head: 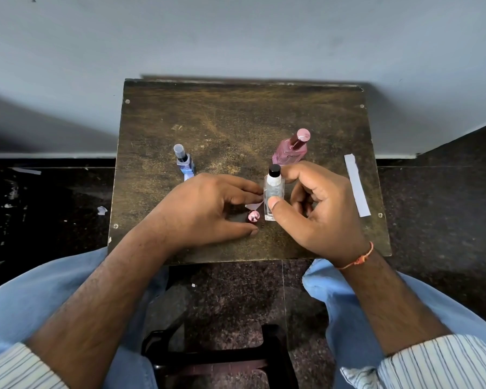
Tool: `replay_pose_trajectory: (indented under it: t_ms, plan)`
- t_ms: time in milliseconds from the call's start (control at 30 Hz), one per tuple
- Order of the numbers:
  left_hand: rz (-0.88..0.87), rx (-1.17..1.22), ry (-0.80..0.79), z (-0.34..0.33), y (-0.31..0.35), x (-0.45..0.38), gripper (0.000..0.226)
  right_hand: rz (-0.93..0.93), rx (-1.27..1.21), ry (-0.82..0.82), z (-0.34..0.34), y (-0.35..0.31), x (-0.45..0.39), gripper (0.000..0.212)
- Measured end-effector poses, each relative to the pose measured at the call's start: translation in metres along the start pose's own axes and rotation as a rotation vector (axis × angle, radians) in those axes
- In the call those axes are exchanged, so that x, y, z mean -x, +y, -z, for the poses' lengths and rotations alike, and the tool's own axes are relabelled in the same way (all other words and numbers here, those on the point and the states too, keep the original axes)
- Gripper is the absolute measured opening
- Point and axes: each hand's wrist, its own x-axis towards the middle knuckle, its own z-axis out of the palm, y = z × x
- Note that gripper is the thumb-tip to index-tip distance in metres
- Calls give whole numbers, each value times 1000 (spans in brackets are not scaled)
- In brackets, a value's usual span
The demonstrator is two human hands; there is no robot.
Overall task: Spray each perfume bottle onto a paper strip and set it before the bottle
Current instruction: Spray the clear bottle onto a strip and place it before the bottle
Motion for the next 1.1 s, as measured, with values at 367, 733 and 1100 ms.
replay_pose_trajectory:
  t_ms: [367, 733, 1100]
  plan:
    - [121, 254, 287, 5, 4, -2, 30, -259, -440, -10, -3, 2, -2, 32]
    - [166, 487, 504, -2, 10, -5, 19, -603, -1136, -222, -1, -7, -10, 36]
    - [216, 738, 440, 4, 17, -7, 33, -787, -1449, -429, 6, -9, -12, 44]
